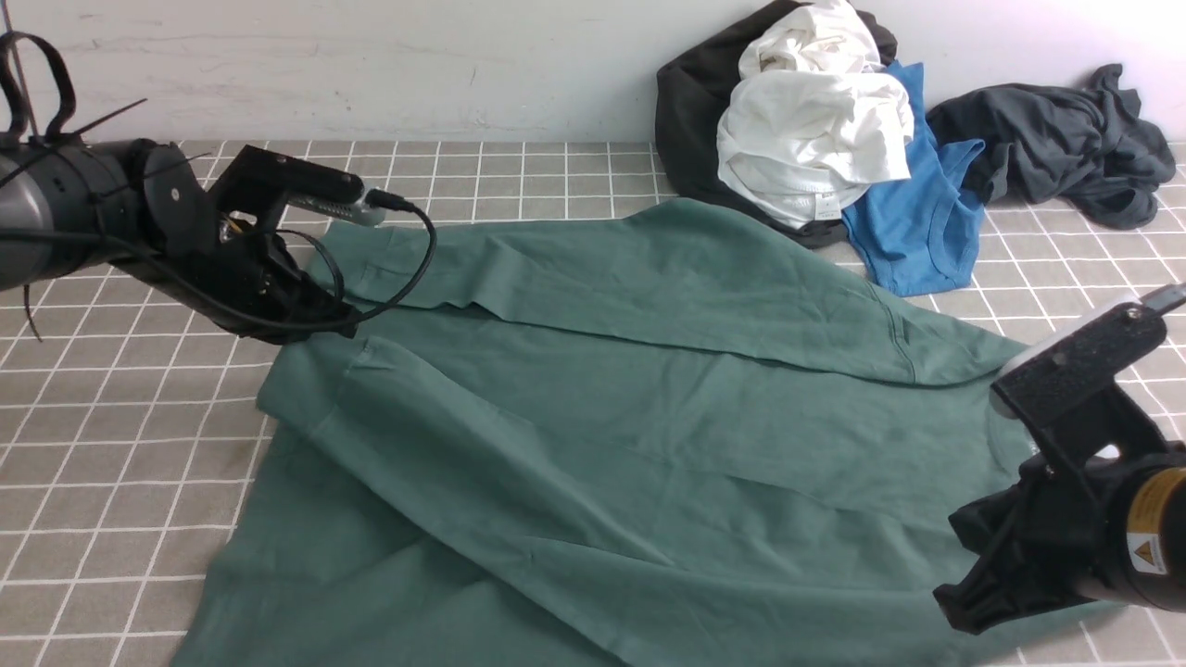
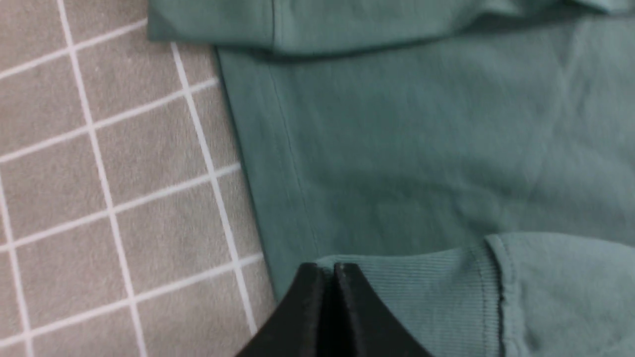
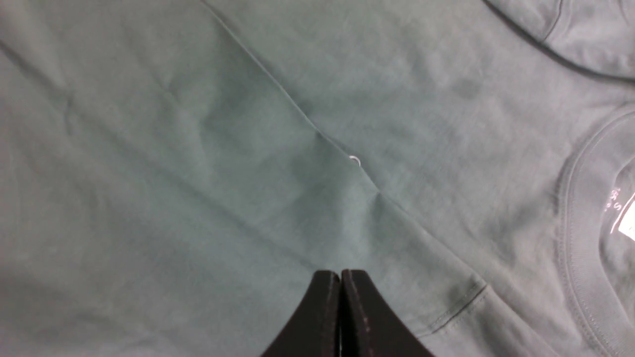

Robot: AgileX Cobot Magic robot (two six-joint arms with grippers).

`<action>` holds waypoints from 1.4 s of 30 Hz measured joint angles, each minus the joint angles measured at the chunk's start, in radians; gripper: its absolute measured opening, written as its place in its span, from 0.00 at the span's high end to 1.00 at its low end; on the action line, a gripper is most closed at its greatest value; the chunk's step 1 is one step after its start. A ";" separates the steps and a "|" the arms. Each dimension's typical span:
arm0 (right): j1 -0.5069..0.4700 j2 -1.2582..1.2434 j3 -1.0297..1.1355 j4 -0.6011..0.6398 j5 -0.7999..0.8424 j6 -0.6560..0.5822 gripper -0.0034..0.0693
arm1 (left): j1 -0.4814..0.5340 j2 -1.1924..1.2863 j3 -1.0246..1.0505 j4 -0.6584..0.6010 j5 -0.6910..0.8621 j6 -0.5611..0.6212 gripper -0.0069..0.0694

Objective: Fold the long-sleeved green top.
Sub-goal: Use the left arm to drag and place the cuff at the centered position on the left edge of the fabric, then use the left arm to clamp the cuff farthest from it, then use the left arm to drag and drop the cuff onto the cuff closest to the left arm

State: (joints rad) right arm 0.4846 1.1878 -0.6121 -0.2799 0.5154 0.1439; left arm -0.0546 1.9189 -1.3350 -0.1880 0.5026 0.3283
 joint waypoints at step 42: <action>0.000 0.000 0.000 -0.045 0.005 0.054 0.95 | 0.060 0.353 -0.959 -0.054 0.714 -0.209 0.87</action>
State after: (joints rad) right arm 0.4846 1.1878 -0.6121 -0.3250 0.5199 0.1982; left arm 0.0055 2.2722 -2.2937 -0.2416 1.2170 0.1194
